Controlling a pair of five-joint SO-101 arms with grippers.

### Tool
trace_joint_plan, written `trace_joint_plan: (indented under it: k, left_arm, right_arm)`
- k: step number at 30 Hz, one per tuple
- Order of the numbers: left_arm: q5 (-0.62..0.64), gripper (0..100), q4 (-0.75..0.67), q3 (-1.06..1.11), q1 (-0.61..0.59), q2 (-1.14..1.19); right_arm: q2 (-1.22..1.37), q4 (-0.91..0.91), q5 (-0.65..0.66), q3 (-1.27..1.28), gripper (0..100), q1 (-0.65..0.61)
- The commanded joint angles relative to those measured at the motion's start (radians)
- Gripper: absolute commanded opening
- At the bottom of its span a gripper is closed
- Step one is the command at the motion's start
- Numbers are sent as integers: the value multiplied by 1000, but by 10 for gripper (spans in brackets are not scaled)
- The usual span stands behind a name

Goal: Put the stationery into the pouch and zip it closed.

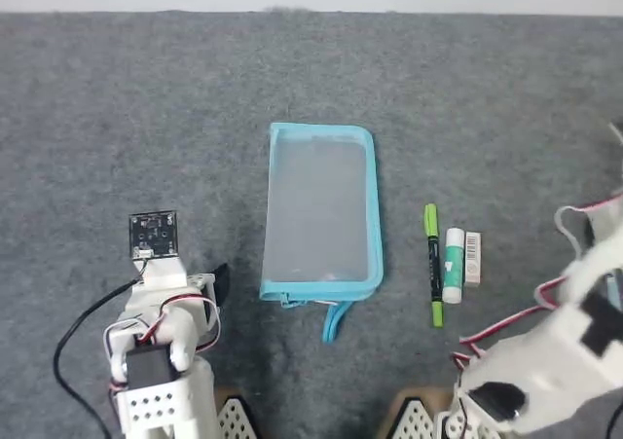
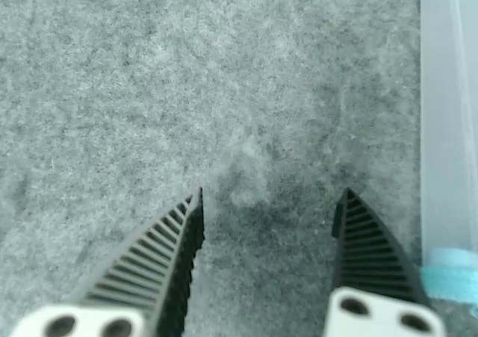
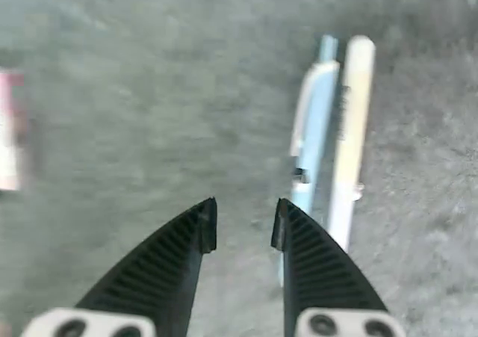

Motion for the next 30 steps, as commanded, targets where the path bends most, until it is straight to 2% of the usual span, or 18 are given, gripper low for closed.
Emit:
trace_joint_plan:
  k: [1,9,15,18,30]
  left_arm:
    - [12,265,6,-5,-6,-20]
    - [12,265,6,-5,-6,-20]
    - [12,265,6,-5,-6,-20]
    - [12,265,6,-5,-6,-20]
    - [12,265,6,-5,-6,-20]
  right_arm:
    - [-177,67,-100,14,122,-104]
    - [-352,-70,-311,442,123,-487]
    - [-384,-189,-477,594,123,-771]
    - [-357,-242,-522,621,123,-819]
    - [-120,-387,-549,618,123,-797]
